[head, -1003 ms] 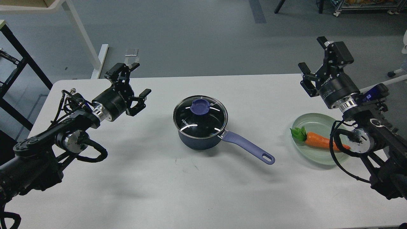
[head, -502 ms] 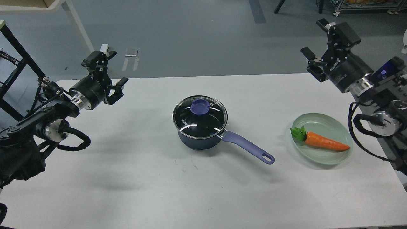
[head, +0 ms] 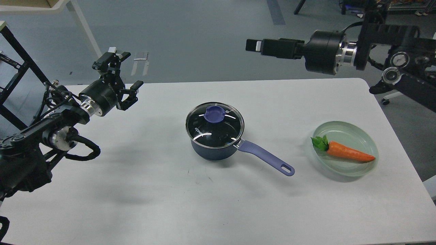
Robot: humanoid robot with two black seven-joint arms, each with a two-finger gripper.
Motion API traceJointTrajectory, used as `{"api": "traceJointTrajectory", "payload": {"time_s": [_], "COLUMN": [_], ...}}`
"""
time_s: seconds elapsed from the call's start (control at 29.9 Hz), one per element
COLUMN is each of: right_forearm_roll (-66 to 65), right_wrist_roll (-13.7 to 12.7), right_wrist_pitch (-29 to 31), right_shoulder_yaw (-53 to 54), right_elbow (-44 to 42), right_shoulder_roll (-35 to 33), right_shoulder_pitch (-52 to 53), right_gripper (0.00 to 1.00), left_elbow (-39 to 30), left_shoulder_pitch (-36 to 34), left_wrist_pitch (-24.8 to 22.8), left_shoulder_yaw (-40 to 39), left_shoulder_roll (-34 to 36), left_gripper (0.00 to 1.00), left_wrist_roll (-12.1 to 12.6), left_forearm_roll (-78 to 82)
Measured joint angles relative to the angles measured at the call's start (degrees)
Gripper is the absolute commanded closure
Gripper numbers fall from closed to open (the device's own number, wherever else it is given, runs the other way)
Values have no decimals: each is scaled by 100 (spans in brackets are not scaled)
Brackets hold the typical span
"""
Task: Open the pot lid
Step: 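Reach the right gripper to the purple saucepan handle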
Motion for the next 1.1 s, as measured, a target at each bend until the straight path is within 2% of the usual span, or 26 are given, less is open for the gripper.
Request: {"api": "traceJointTrajectory", "payload": {"time_s": [0.17,0.27,0.47,0.84,1.04,1.1], "right_forearm_roll": [-1624,-2512,-3495,-3493,-3405,-3269], "right_wrist_roll": [618,759,783,784,783,782], "right_wrist_pitch": [87,92,108,309,312,312], "right_shoulder_yaw": [-1033,-1437,-1883,-1898,-1795,-1766], "right_elbow": [408,487,512,420,380,380], "right_shoulder_roll": [-11,-11,-11,-107,-113,-113], "right_shoulder_pitch": [264,280,208,-395,-594,-637], "right_gripper": [1,1,1,7,22,23], "left_elbow": [50,42,-1,-147,-185,-187], "left_shoulder_pitch": [-150,-174,-187,-174,-171,-171], "left_wrist_pitch": [-19,-24,-26,-34,-34,-34], "left_shoulder_yaw": [63,68,64,57,49,44], "left_shoulder_roll": [55,84,120,205,209,209], "left_gripper": [1,1,1,1,1,1], "left_wrist_roll": [12,16,15,-1,-7,-8], "left_forearm_roll": [6,6,-1,-12,-12,-18]}}
